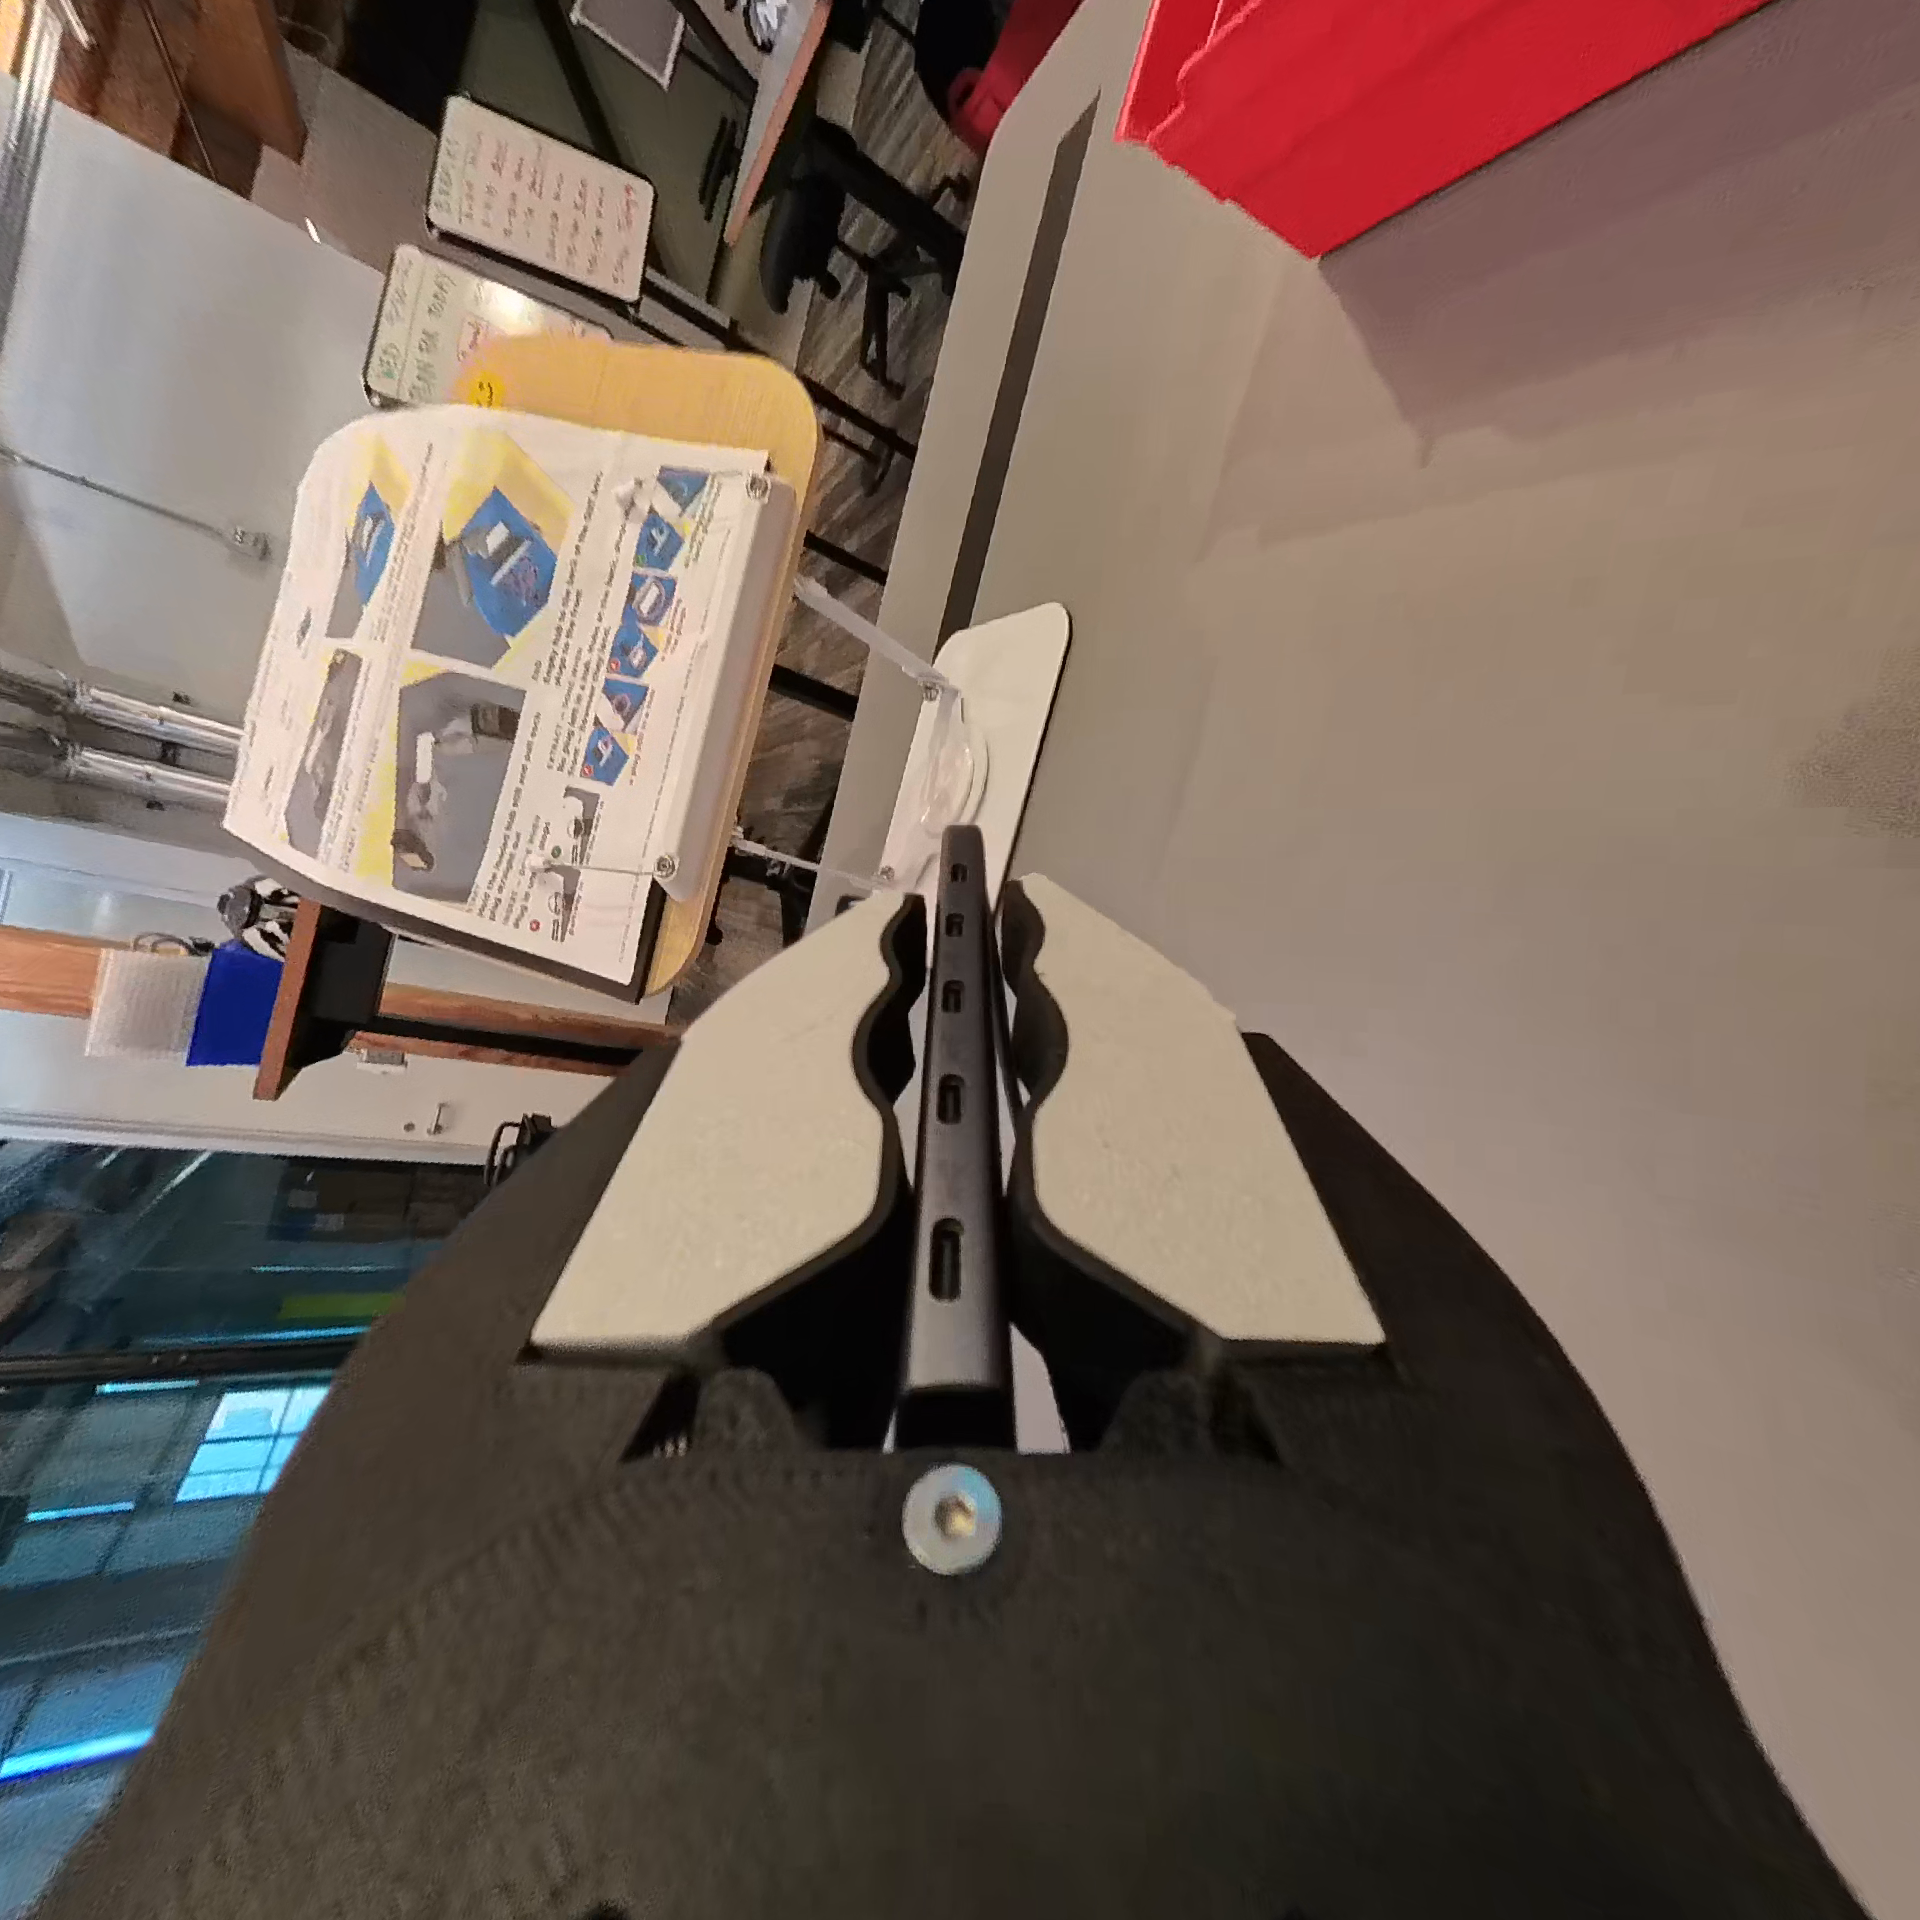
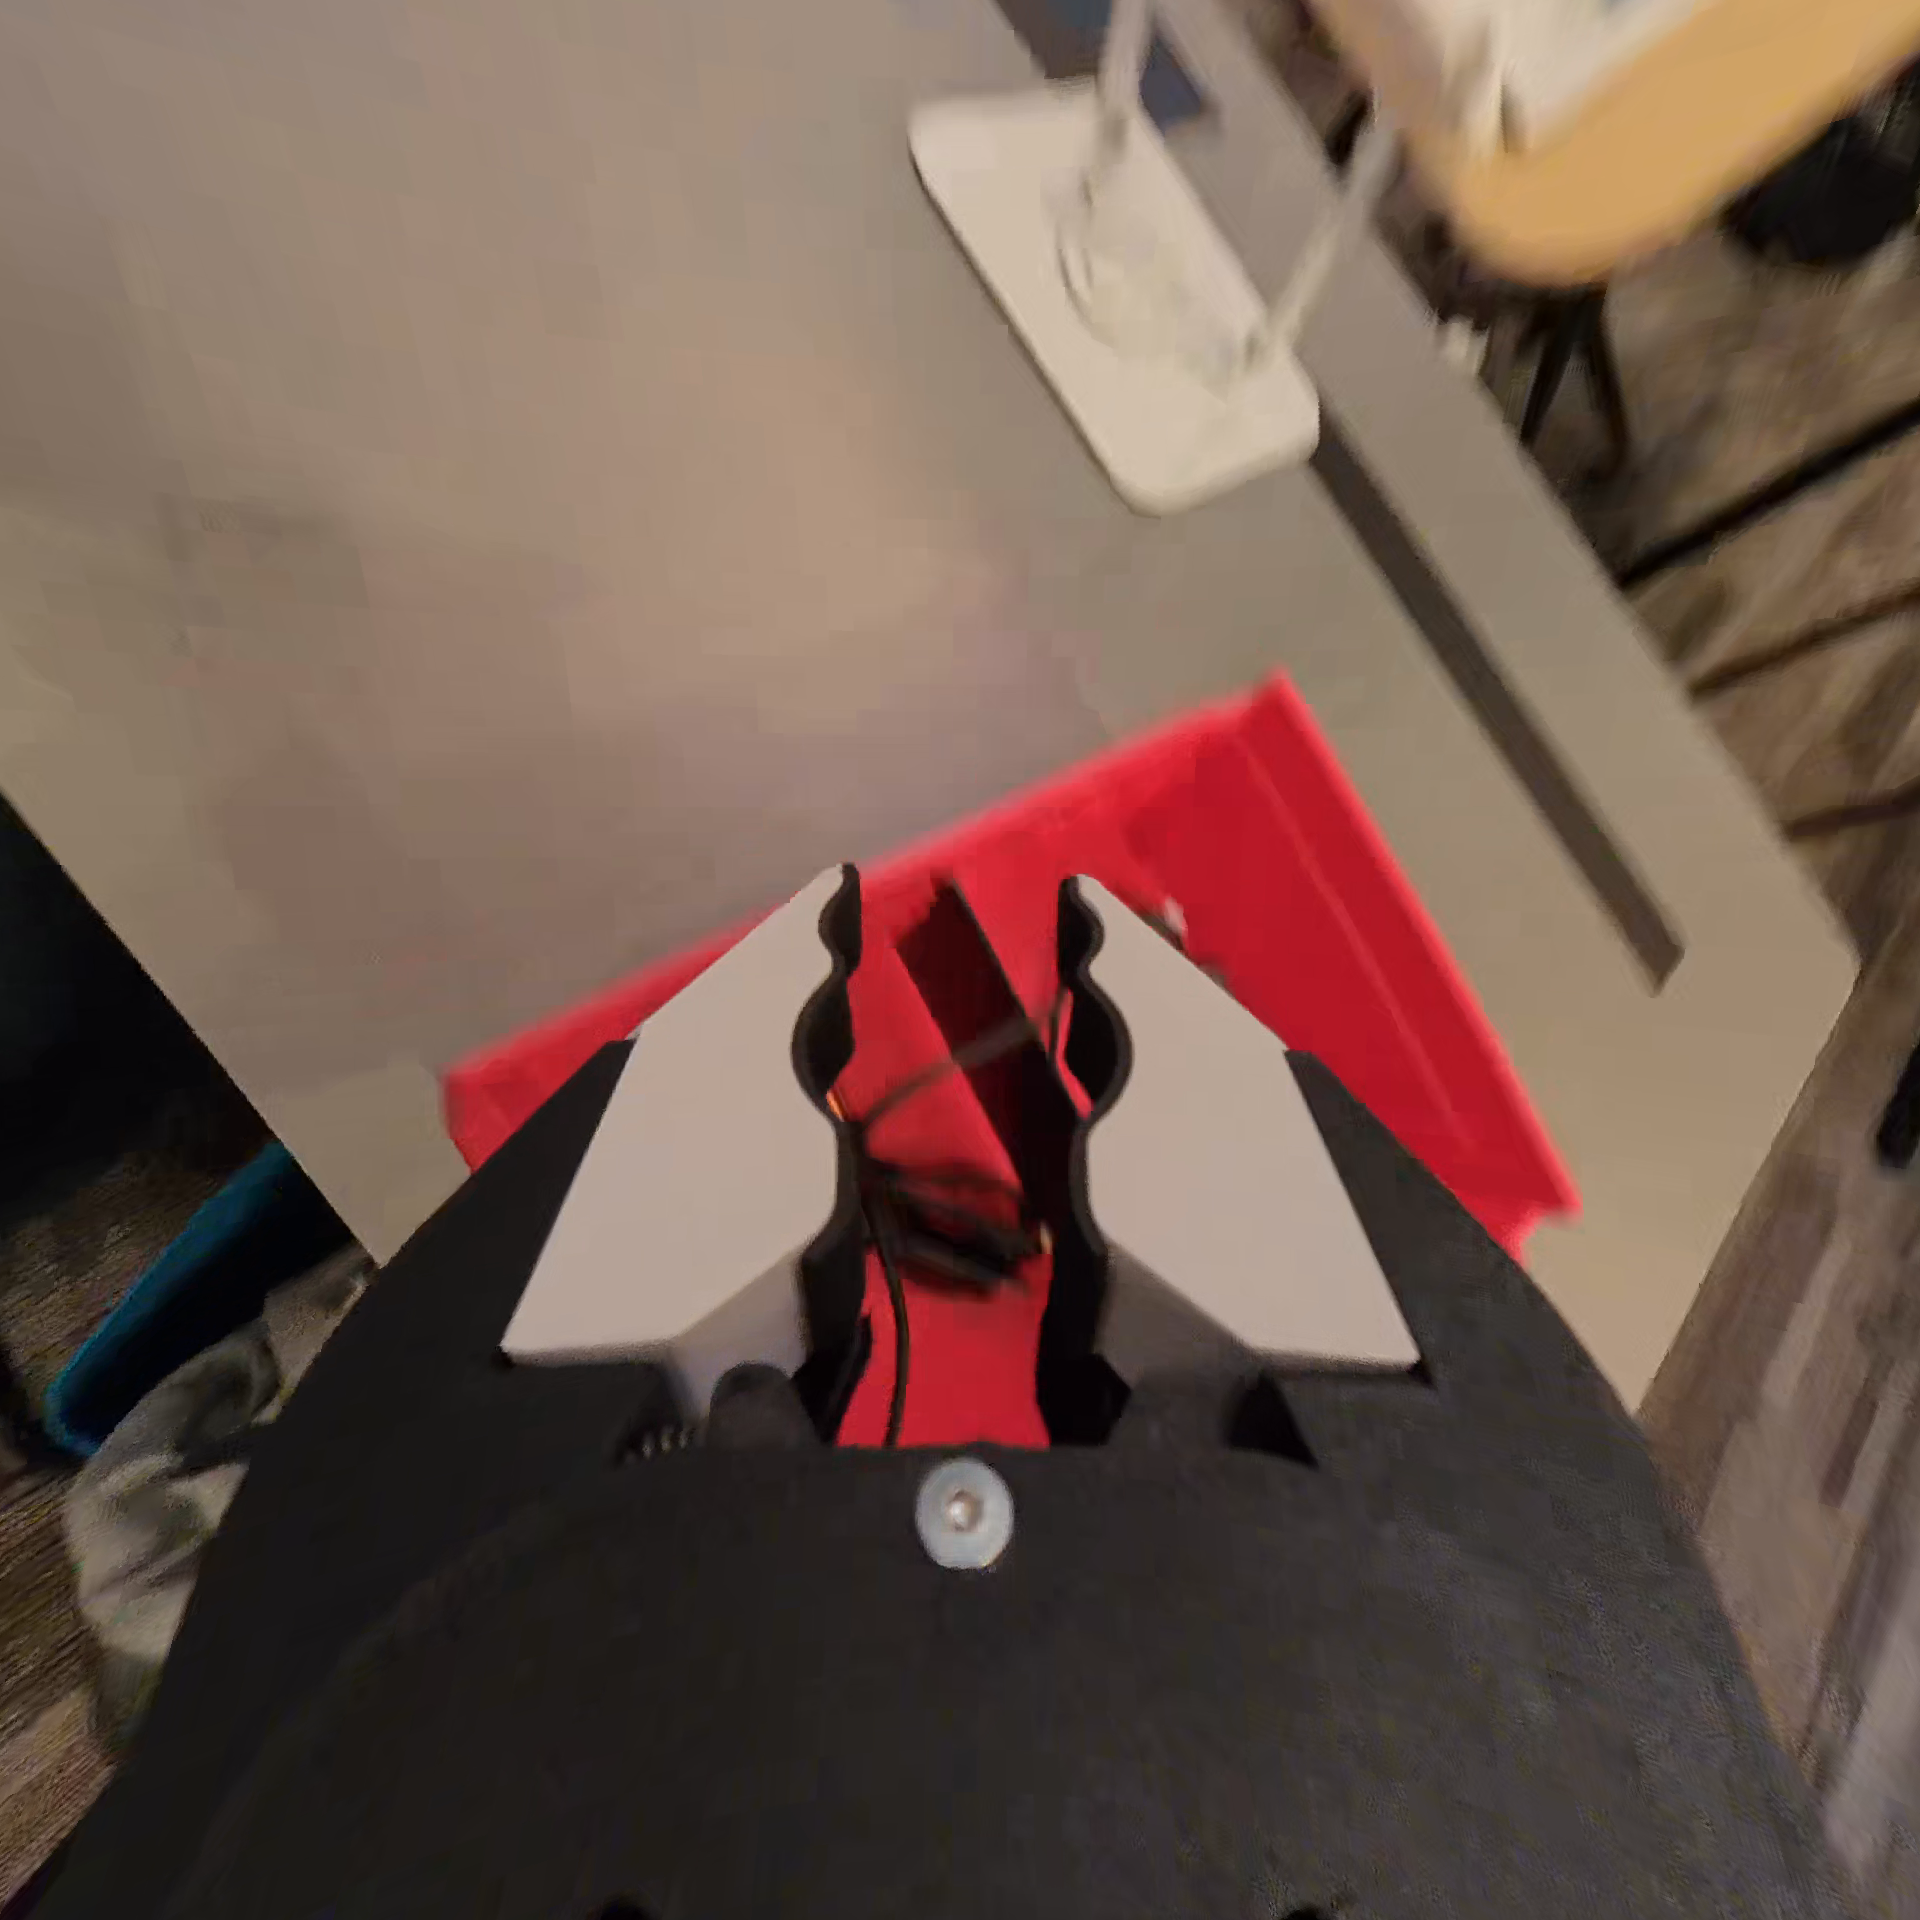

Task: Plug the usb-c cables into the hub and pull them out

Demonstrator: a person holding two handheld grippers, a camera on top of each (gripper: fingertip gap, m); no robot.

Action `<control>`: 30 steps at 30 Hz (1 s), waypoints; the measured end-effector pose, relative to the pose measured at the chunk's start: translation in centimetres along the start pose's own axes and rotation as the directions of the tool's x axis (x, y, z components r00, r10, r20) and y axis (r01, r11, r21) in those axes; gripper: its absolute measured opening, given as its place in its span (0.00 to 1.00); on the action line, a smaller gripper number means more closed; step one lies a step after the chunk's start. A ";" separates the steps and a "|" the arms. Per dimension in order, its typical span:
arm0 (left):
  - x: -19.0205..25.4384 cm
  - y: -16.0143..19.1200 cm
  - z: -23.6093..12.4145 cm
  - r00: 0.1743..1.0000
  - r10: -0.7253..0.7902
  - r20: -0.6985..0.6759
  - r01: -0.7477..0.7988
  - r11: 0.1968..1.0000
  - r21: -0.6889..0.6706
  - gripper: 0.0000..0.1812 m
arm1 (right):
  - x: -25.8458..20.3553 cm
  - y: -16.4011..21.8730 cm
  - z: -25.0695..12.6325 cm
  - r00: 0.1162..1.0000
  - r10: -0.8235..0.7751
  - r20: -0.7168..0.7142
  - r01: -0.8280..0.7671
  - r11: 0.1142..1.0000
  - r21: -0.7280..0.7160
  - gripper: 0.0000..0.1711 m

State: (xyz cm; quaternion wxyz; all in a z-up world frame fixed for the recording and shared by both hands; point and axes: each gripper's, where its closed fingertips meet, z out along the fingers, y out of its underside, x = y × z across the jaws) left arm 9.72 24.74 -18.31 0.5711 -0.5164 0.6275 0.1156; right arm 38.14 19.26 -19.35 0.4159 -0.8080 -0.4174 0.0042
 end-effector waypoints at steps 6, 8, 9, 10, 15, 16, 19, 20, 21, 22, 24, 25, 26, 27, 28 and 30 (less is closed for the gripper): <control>0.0 -2.4 -0.8 1.000 0.020 -0.009 -0.019 0.997 0.077 0.08 | -8.5 -11.9 2.7 0.957 -0.283 0.057 0.262 0.935 0.238 0.23; 0.1 -3.2 -1.2 1.000 0.021 -0.016 -0.020 0.995 0.100 0.08 | -10.8 -14.5 4.2 0.921 -0.388 0.015 0.371 0.889 0.268 0.23; 0.2 -3.7 -1.6 0.999 0.024 -0.023 -0.021 0.992 0.121 0.08 | -11.6 -15.5 4.9 0.897 -0.442 -0.018 0.430 0.863 0.265 0.23; 0.3 -4.2 -2.0 0.999 0.027 -0.033 -0.021 0.989 0.147 0.08 | -12.2 -16.1 5.7 0.869 -0.491 -0.052 0.488 0.835 0.254 0.22; 1.0 -6.0 -3.8 0.995 0.028 -0.095 -0.005 0.971 0.238 0.08 | -14.8 -19.1 7.0 0.725 -0.655 -0.212 0.688 0.674 0.270 0.16; 1.4 -6.3 -4.1 0.993 0.039 -0.115 -0.009 0.967 0.256 0.08 | -15.0 -19.4 7.1 0.695 -0.678 -0.240 0.719 0.646 0.257 0.14; 1.7 -6.6 -4.6 0.991 0.050 -0.123 -0.015 0.962 0.274 0.08 | -16.3 -19.7 7.1 0.650 -0.719 -0.246 0.759 0.594 0.266 0.06; 1.8 -6.7 -4.7 0.991 0.048 -0.128 -0.009 0.958 0.286 0.08 | -16.3 -19.6 7.3 0.642 -0.727 -0.244 0.765 0.591 0.254 0.05; 1.9 -6.9 -4.9 0.990 0.048 -0.133 -0.006 0.955 0.298 0.08 | -16.5 -19.6 7.3 0.638 -0.733 -0.238 0.769 0.589 0.249 0.05; 2.1 -7.0 -5.0 0.989 0.052 -0.139 -0.007 0.951 0.309 0.08 | -16.7 -19.4 7.4 0.641 -0.734 -0.224 0.766 0.593 0.249 0.04; 2.4 -7.1 -5.0 0.987 0.057 -0.151 -0.007 0.950 0.311 0.08 | -16.7 -19.2 7.4 0.660 -0.724 -0.199 0.749 0.616 0.245 0.04; 2.5 -7.0 -4.9 0.986 0.061 -0.153 -0.012 0.952 0.305 0.08 | -16.5 -19.1 7.3 0.665 -0.721 -0.197 0.746 0.622 0.239 0.04; 2.4 -6.9 -4.7 0.988 0.059 -0.142 -0.015 0.956 0.293 0.08 | -16.4 -19.0 7.2 0.674 -0.713 -0.194 0.738 0.633 0.236 0.04; 2.1 -6.9 -4.6 0.991 0.050 -0.122 -0.014 0.959 0.283 0.08 | -16.0 -19.0 7.0 0.684 -0.703 -0.194 0.728 0.646 0.229 0.04; 1.8 -7.0 -4.5 0.993 0.038 -0.109 -0.006 0.960 0.281 0.12 | -15.3 -18.8 6.8 0.691 -0.693 -0.207 0.723 0.660 0.204 0.04; 1.1 -7.4 -4.7 0.995 0.010 -0.094 0.017 0.959 0.283 0.21 | -13.4 -18.5 6.1 0.707 -0.669 -0.229 0.706 0.688 0.168 0.04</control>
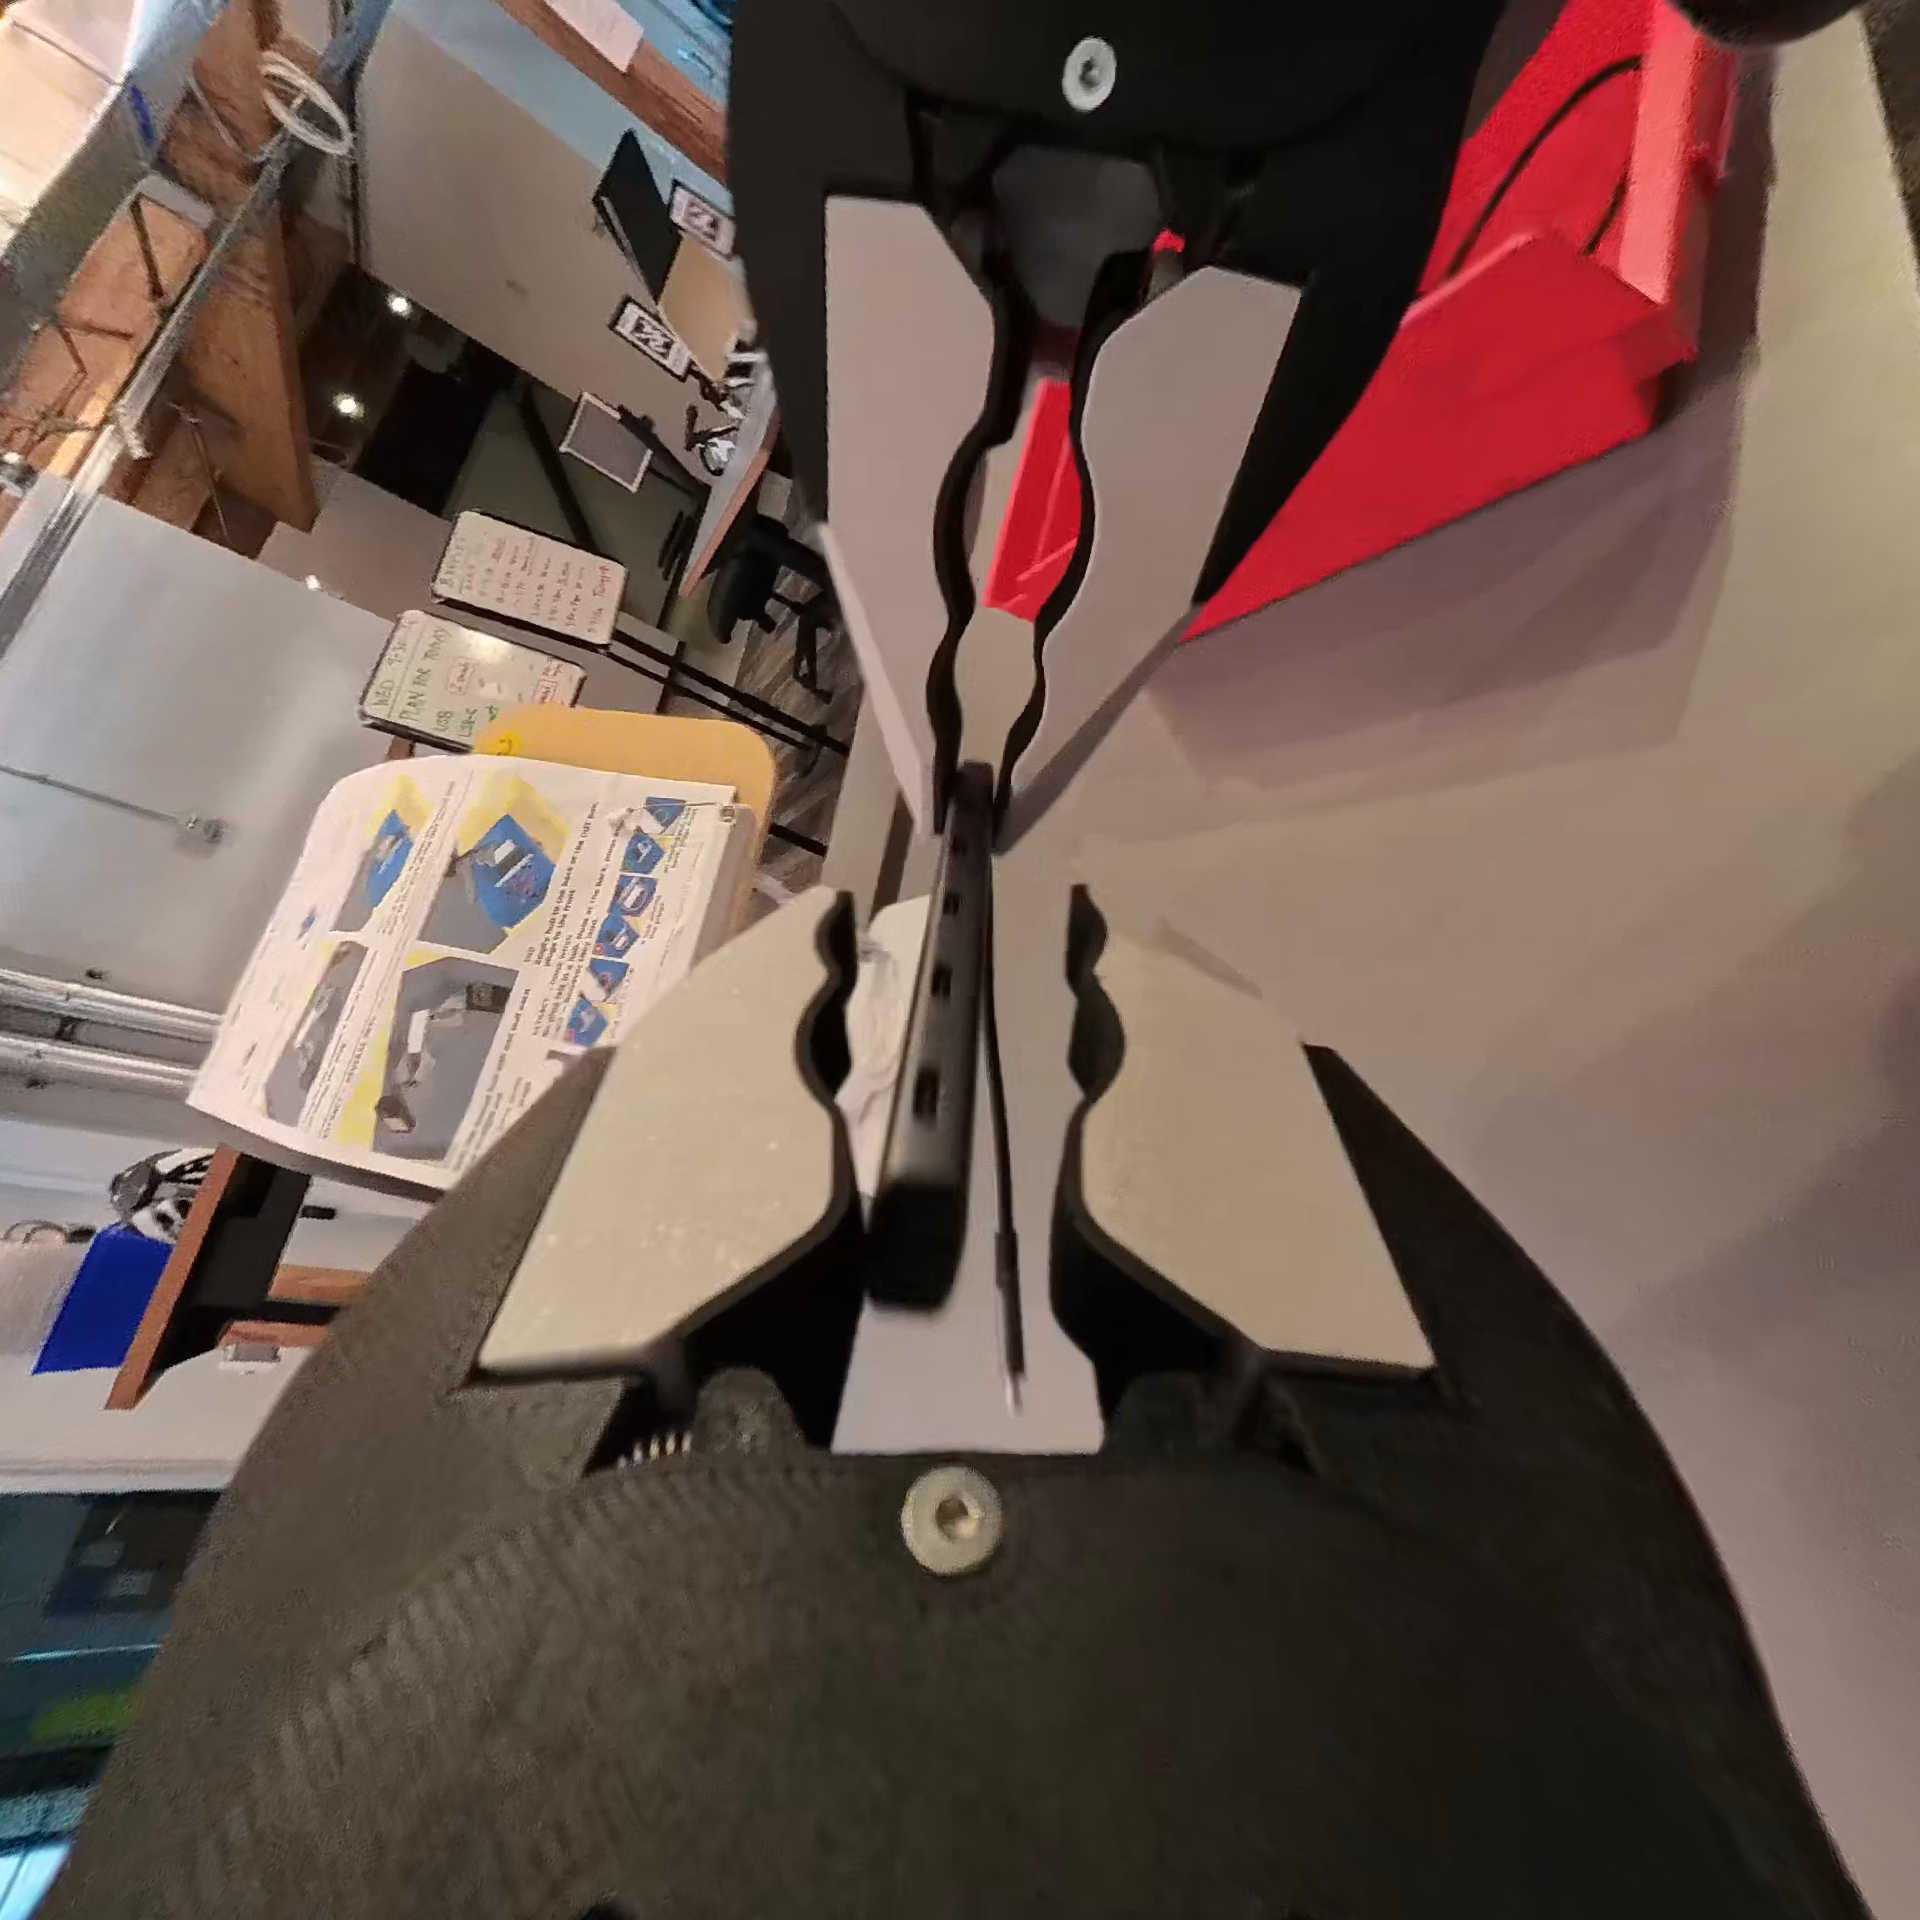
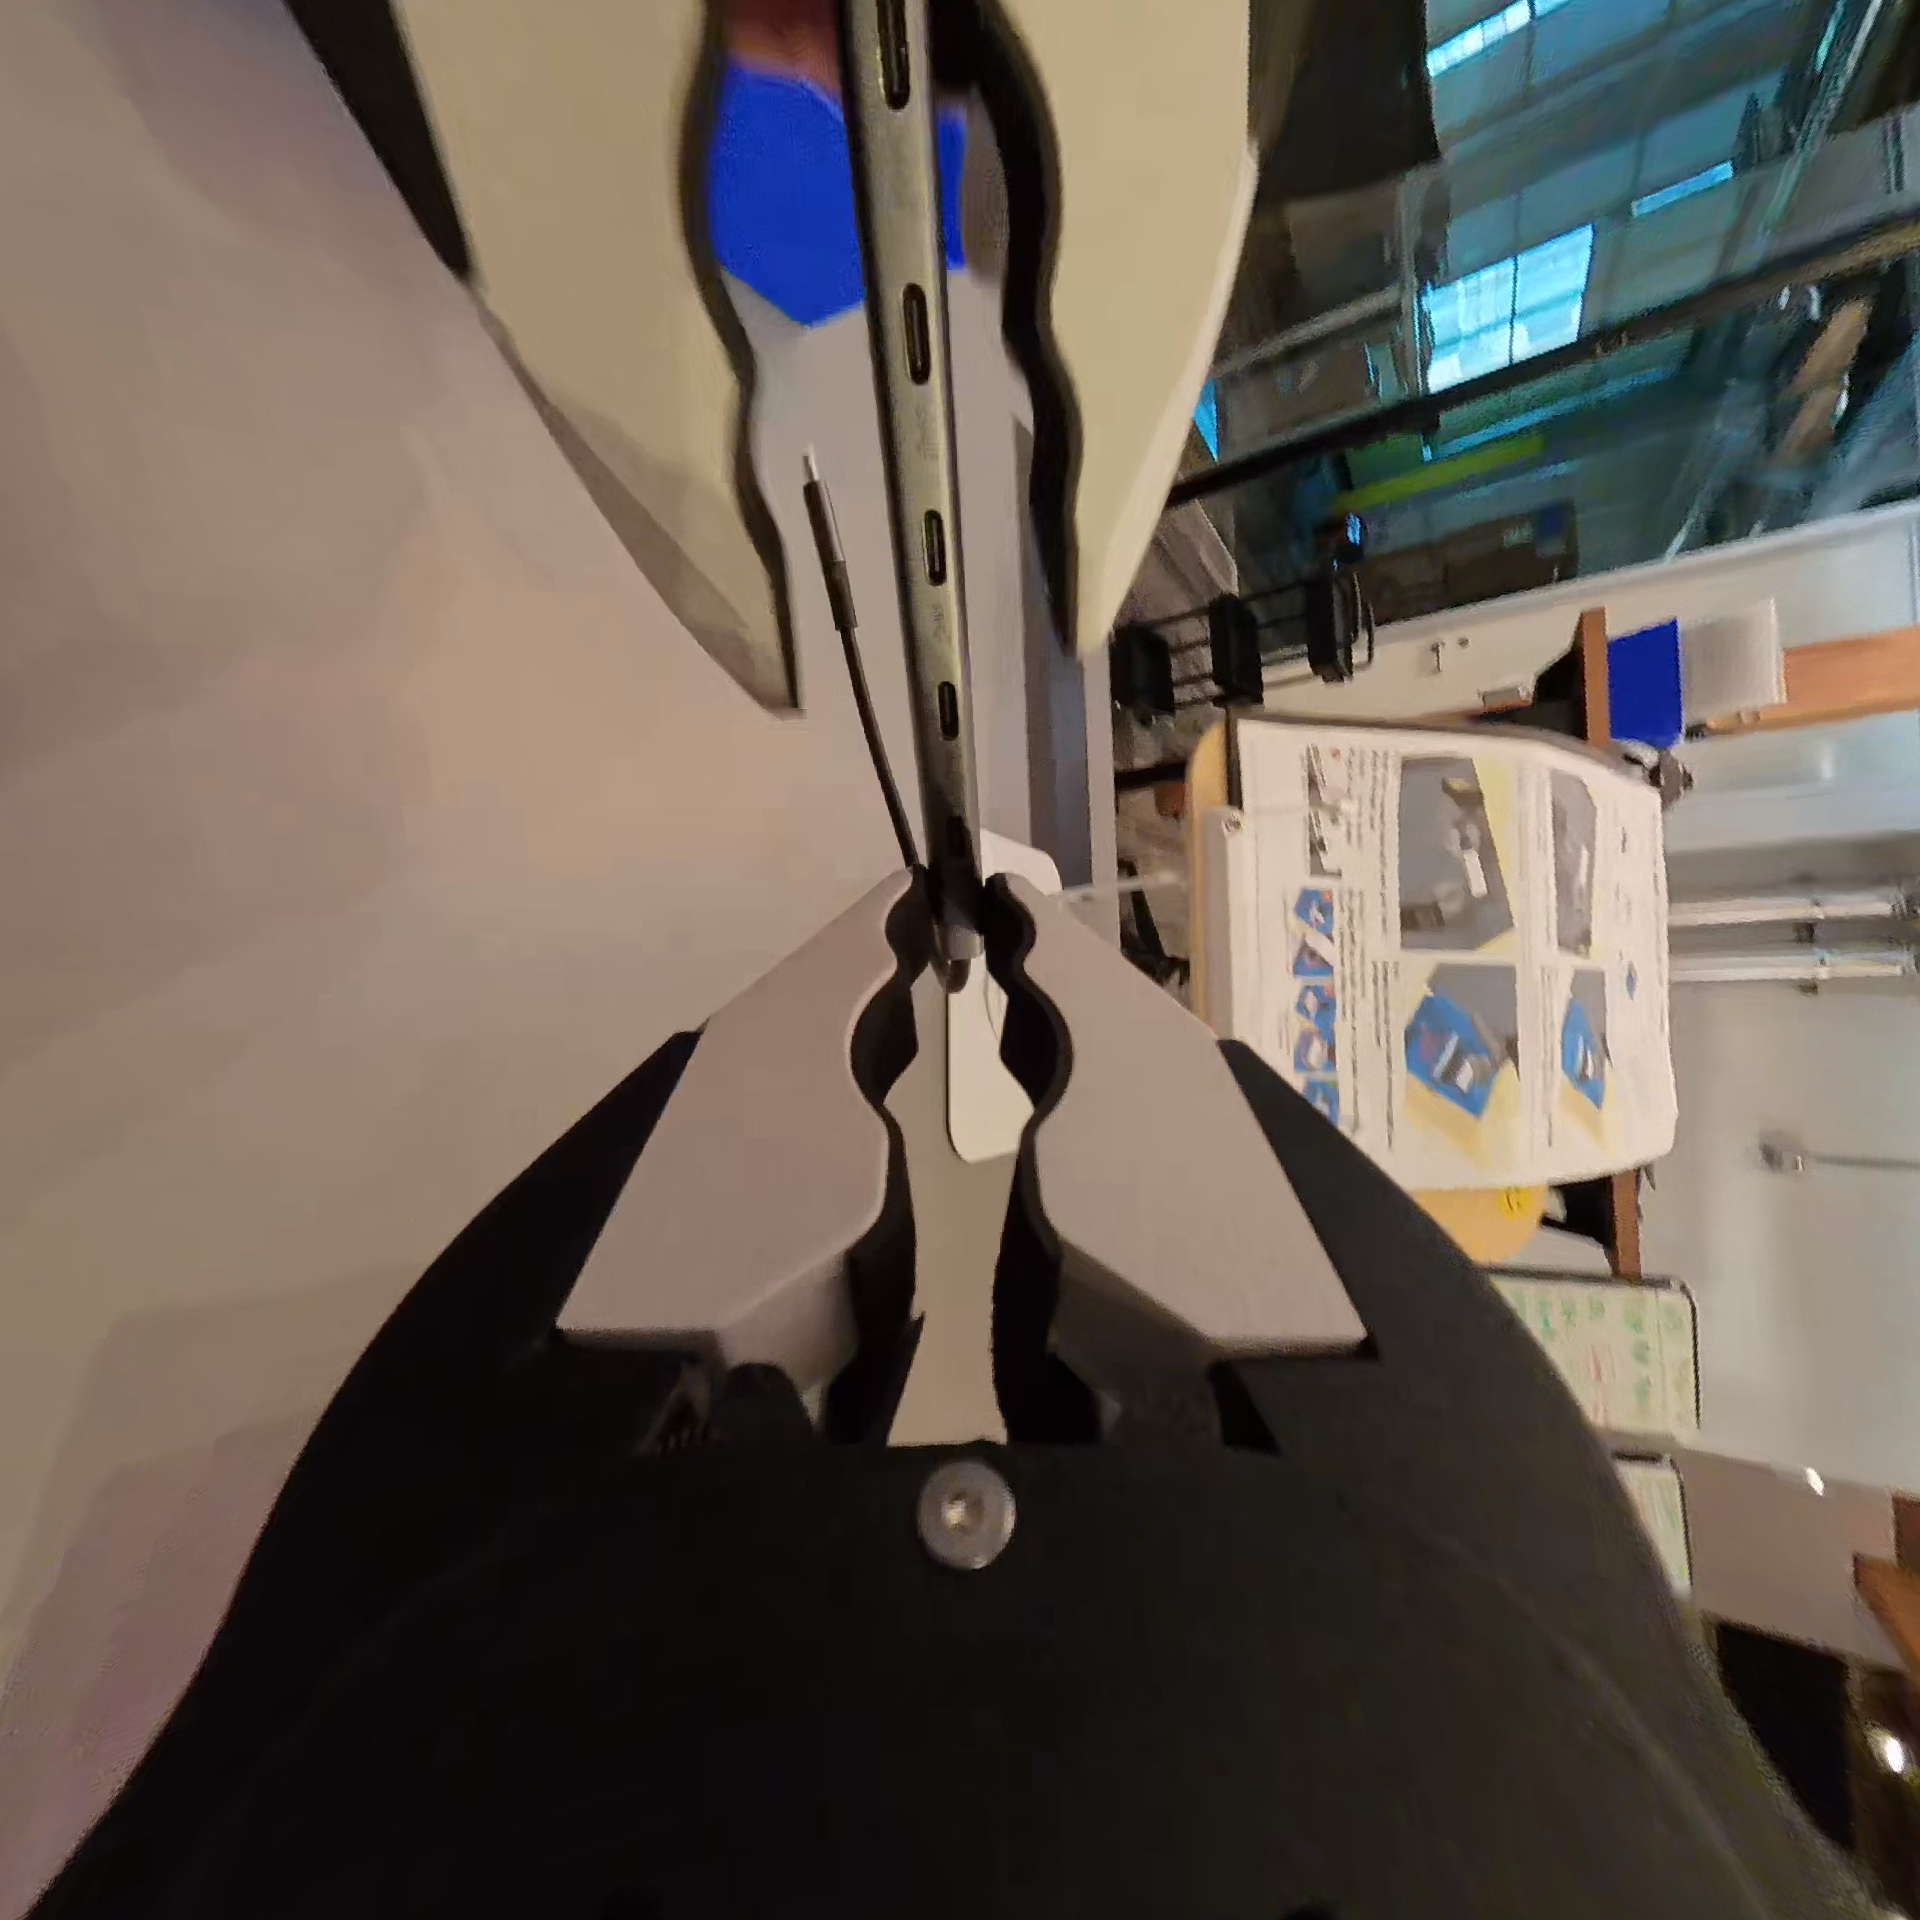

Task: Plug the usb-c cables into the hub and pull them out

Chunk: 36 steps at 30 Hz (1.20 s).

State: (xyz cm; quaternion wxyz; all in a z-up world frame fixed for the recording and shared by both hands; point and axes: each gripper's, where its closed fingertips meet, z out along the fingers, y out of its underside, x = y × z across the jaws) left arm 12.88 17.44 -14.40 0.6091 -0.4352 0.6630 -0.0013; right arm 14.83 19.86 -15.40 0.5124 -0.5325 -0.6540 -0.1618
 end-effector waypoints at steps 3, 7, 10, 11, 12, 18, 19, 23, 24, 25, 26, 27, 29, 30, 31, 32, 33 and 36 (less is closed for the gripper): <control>-1.7 -0.8 -0.5 0.998 -0.006 0.065 0.005 1.000 0.013 0.28 | 2.6 3.1 -1.4 0.997 0.045 -0.059 -0.049 0.996 -0.069 0.04; -3.2 -0.5 -1.2 0.993 -0.006 0.114 0.006 1.000 0.002 0.25 | 8.1 9.7 -5.5 0.972 0.141 -0.189 -0.176 0.967 -0.186 0.04; -3.2 0.8 -1.6 0.992 -0.018 0.126 0.022 0.999 -0.033 0.23 | 11.2 15.9 -9.3 0.932 0.256 -0.255 -0.319 0.914 -0.249 0.04; -3.1 1.3 -1.7 0.992 -0.023 0.122 0.028 0.999 -0.043 0.22 | 11.7 17.9 -10.4 0.915 0.305 -0.264 -0.372 0.891 -0.261 0.04; -2.8 1.8 -1.8 0.993 -0.028 0.118 0.034 0.998 -0.053 0.22 | 12.0 20.0 -11.3 0.897 0.345 -0.277 -0.418 0.865 -0.276 0.04; -1.8 4.4 -2.1 0.993 -0.045 0.109 0.057 0.992 -0.116 0.21 | 8.1 28.9 -13.3 0.806 0.557 -0.202 -0.589 0.720 -0.367 0.04; -1.7 4.7 -2.1 0.993 -0.048 0.108 0.061 0.991 -0.123 0.20 | 7.0 29.9 -13.2 0.802 0.569 -0.181 -0.590 0.710 -0.385 0.04; -1.3 5.6 -2.1 0.993 -0.061 0.096 0.075 0.986 -0.147 0.20 | 2.4 33.5 -12.1 0.765 0.634 -0.111 -0.597 0.636 -0.490 0.04; -1.1 5.8 -2.1 0.994 -0.061 0.091 0.075 0.985 -0.155 0.20 | 1.4 34.2 -11.8 0.754 0.650 -0.096 -0.597 0.617 -0.513 0.04; -0.9 6.0 -2.1 0.994 -0.061 0.086 0.074 0.984 -0.161 0.20 | 0.4 35.1 -11.4 0.739 0.668 -0.089 -0.598 0.589 -0.543 0.04; -0.8 6.2 -2.0 0.995 -0.061 0.079 0.074 0.983 -0.168 0.20 | -0.7 35.8 -11.1 0.727 0.682 -0.074 -0.589 0.565 -0.578 0.04; -0.6 6.4 -2.0 0.996 -0.061 0.072 0.073 0.982 -0.177 0.20 | -1.6 36.4 -10.8 0.727 0.685 -0.055 -0.569 0.554 -0.608 0.04; -0.2 6.9 -1.9 0.996 -0.060 0.061 0.071 0.977 -0.199 0.20 | -3.6 37.6 -10.2 0.724 0.690 -0.023 -0.513 0.516 -0.686 0.04; -0.1 7.1 -1.8 0.996 -0.064 0.057 0.074 0.976 -0.207 0.20 | -4.7 38.0 -9.9 0.718 0.697 0.004 -0.479 0.497 -0.724 0.04; 0.1 7.3 -1.8 0.996 -0.070 0.052 0.079 0.974 -0.214 0.20 | -5.6 38.2 -9.5 0.704 0.709 0.032 -0.455 0.485 -0.747 0.04; 0.1 7.5 -1.8 0.996 -0.075 0.051 0.084 0.972 -0.220 0.20 | -6.3 38.2 -9.0 0.684 0.727 0.057 -0.448 0.480 -0.754 0.05; 0.1 7.6 -1.9 0.996 -0.080 0.050 0.089 0.970 -0.224 0.20 | -7.0 37.8 -8.5 0.650 0.755 0.087 -0.452 0.476 -0.755 0.07; 0.1 8.1 -2.3 0.995 -0.089 0.050 0.099 0.965 -0.242 0.21 | -6.9 37.3 -8.0 0.601 0.793 0.100 -0.485 0.461 -0.743 0.13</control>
